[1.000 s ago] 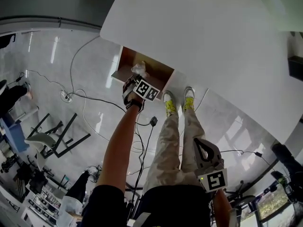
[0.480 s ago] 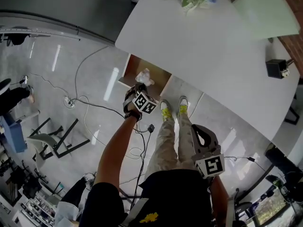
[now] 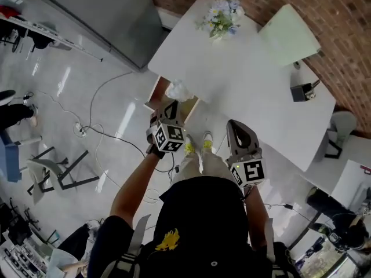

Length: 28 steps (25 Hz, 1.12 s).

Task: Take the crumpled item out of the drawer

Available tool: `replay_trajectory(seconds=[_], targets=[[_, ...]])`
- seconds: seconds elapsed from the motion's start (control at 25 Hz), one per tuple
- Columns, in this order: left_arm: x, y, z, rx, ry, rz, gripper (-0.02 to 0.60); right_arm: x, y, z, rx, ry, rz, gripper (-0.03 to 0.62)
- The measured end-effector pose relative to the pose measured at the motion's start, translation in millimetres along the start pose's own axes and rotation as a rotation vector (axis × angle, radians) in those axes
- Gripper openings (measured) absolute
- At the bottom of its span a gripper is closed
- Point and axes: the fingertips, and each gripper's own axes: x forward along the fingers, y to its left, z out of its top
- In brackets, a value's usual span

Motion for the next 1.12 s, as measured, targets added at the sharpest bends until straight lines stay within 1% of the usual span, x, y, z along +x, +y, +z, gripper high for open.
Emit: replay_trajectory(seconds=[0.12,0.2,0.32,0.4,0.48,0.56,0.68,0.76,0.88,1.12], targets=[[-36,16,60,-0.037,-0.129,0.045,0.020,-3,-14,41,-0.041,-0.065,-0.023,0.028],[-56,31,97,-0.059,-0.210,0.072,0.019,-6,-26,68,-0.042,-0.104,-0.044,0.028],[-89,48,149,-0.095,-0.324,0.101,0.020,-17,-51,111,0.044,-0.171,-0.085,0.028],[-109,56,177,-0.097,-0.386,0.114,0.020,-27,-64,143,0.072,-0.236,-0.099,0.028],[-128,65,198,-0.101,-0.438,0.130,0.020,-36,-73,171,0.053,-0.296,-0.117,0.028],[-144,73,213,-0.110,-0.474,0.150,0.020,-44,-78,191,0.036,-0.343,-0.132,0.028],[-152,80,226,-0.102,-0.495,0.171,0.020,-51,-85,203,0.030,-0.378,-0.143,0.028],[-156,83,236,-0.108,-0.511,0.180,0.020,-55,-90,202,0.033,-0.379,-0.154,0.028],[-167,88,259,-0.087,-0.551,0.193,0.019,-60,-95,199,0.033,-0.373,-0.164,0.028],[-166,84,278,-0.072,-0.573,0.185,0.020,-61,-102,194,0.042,-0.360,-0.171,0.028]])
